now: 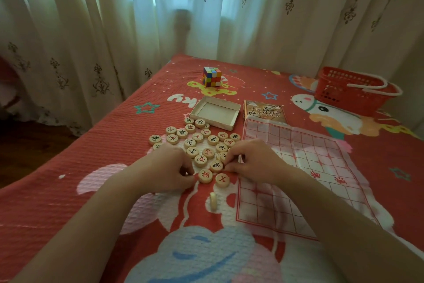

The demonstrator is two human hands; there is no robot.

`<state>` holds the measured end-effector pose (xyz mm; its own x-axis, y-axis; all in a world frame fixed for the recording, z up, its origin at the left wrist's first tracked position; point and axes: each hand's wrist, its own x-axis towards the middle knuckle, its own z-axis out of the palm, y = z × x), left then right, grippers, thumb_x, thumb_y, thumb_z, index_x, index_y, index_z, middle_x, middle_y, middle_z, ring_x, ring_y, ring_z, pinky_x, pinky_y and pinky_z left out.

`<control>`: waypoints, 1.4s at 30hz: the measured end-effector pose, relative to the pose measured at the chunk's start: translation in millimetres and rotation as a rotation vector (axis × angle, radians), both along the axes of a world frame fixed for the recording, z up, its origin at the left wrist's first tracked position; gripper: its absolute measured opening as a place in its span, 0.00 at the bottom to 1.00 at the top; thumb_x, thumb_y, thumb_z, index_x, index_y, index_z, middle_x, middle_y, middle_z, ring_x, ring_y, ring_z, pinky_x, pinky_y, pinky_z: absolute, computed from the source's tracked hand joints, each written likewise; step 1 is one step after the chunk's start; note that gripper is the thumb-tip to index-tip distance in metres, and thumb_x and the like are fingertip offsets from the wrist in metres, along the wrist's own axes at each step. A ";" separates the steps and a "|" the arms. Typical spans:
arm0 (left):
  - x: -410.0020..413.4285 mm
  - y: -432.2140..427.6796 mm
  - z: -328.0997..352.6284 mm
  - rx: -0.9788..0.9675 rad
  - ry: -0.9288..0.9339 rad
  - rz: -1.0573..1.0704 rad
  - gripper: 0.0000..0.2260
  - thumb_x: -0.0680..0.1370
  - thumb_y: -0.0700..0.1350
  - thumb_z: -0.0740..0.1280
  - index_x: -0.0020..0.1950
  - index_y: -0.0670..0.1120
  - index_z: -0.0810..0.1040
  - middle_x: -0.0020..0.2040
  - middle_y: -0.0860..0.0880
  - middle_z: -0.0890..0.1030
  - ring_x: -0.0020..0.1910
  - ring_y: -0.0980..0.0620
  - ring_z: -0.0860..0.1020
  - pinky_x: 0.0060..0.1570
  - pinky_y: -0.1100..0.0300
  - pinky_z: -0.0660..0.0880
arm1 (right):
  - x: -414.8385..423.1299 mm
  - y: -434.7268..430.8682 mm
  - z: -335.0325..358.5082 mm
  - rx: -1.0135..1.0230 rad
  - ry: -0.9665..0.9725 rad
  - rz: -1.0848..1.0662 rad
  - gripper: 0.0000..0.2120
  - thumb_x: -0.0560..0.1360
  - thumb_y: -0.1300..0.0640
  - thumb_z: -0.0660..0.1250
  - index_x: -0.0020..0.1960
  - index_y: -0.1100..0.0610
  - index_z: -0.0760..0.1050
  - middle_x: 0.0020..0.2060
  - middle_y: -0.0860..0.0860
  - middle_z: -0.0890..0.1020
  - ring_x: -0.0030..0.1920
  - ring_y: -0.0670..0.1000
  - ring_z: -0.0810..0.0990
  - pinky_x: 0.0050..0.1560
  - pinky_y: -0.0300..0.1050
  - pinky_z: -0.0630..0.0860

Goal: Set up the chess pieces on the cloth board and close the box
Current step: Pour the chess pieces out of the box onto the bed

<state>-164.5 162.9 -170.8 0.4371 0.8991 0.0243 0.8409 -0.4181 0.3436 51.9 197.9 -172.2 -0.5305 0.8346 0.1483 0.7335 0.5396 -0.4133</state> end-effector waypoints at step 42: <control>17.3 -4.5 -1.4 -0.064 -0.316 -0.224 0.12 0.68 0.55 0.71 0.51 0.56 0.82 0.47 0.57 0.78 0.44 0.61 0.74 0.44 0.70 0.69 | -9.4 33.8 -1.9 0.026 -0.153 -0.106 0.14 0.75 0.49 0.64 0.59 0.51 0.76 0.50 0.50 0.78 0.51 0.50 0.74 0.50 0.46 0.71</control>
